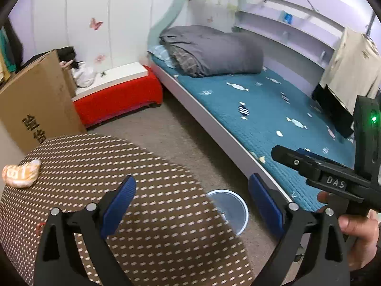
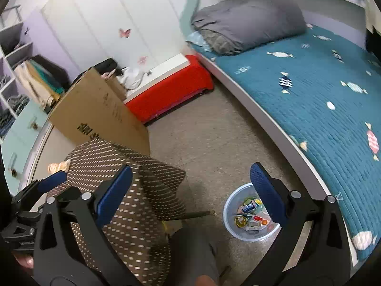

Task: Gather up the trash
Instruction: 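Move both grippers back over the table, then grasp the red string with the right gripper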

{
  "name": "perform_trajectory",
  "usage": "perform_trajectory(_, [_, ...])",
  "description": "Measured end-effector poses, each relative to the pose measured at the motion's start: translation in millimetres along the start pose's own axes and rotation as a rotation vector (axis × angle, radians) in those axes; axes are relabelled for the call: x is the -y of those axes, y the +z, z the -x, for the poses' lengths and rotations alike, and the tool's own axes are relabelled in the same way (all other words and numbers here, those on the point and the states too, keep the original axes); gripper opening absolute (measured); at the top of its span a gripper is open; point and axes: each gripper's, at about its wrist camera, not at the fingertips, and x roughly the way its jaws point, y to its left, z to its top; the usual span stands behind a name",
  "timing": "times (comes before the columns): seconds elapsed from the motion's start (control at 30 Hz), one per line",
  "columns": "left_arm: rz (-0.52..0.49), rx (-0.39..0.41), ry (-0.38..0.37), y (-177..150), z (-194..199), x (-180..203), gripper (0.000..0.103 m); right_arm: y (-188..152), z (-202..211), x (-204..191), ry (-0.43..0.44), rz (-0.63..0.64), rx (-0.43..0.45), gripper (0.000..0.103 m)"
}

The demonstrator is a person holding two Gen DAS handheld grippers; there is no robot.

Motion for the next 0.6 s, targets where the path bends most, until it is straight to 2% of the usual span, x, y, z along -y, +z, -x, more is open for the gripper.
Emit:
perform_trajectory(0.2, [0.077, 0.026, 0.034, -13.3, 23.9, -41.4, 0.093, -4.9, -6.9, -48.4, 0.052, 0.092, -0.019, 0.097])
perform_trajectory(0.6, [0.258, 0.052, 0.135, -60.9, 64.3, -143.3, 0.093, -28.4, -37.7, -164.0, 0.186, 0.369, -0.099, 0.097])
